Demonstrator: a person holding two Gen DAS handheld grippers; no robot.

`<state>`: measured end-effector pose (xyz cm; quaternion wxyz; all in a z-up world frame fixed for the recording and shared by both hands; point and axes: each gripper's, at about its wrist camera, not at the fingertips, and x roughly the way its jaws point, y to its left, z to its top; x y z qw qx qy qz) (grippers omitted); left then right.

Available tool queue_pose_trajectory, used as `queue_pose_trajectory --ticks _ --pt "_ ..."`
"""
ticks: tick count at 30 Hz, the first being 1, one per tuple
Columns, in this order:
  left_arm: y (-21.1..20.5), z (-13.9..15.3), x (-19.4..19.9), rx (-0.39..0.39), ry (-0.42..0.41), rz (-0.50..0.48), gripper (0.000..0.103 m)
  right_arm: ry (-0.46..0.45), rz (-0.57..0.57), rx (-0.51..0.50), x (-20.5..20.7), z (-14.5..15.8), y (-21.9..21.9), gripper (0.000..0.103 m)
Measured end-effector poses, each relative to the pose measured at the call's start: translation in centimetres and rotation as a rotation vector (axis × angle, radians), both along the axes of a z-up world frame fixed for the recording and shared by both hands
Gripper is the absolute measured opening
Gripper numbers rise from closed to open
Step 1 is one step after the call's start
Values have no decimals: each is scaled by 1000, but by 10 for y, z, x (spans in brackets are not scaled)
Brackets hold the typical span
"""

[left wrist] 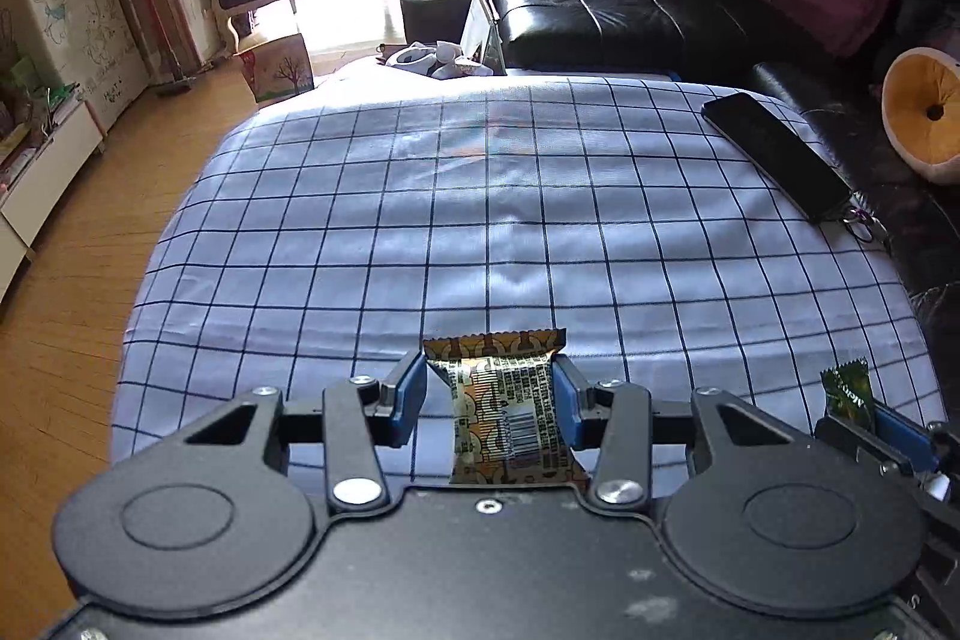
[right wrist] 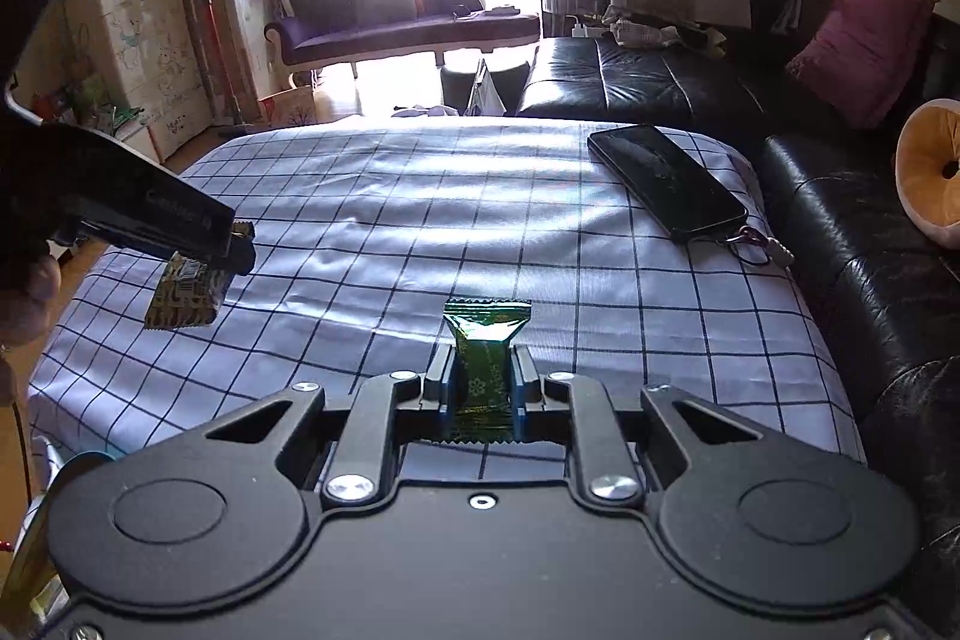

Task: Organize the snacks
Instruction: 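Carry the gold-patterned bar and green candy over the gold tray, then lower both snacks into the gold tray and open both grippers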

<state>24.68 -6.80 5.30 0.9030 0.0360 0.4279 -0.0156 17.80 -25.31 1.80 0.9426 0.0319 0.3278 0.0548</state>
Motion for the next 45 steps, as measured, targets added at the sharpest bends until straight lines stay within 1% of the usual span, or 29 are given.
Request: queue_pose_trajectory --ticks 5,8,11,17,21,29,36,41,45 --pt "8 9 -53 29 -29 -54 45 -3 12 3 -27 6 7 26" --pt "12 13 -82 22 -31 -83 45 1 20 8 -42 8 11 26" --pt "15 14 -106 22 -40 -103 45 10 26 35 -56 8 12 26" --pt "22 10 -153 28 -64 -116 45 25 24 116 -76 6 10 26" --pt "28 4 -177 27 -70 -127 45 18 24 129 -89 4 11 26" --pt "45 -9 -213 5 -72 -119 45 23 -5 157 -114 3 6 26" --pt "57 -24 -232 -21 -30 -81 45 7 -24 141 -130 6 8 26" --pt "50 -29 -240 -4 -29 -98 45 -4 -2 138 -134 8 13 26" --pt "40 -33 -240 13 -30 -117 45 -28 0 99 -139 9 20 26"
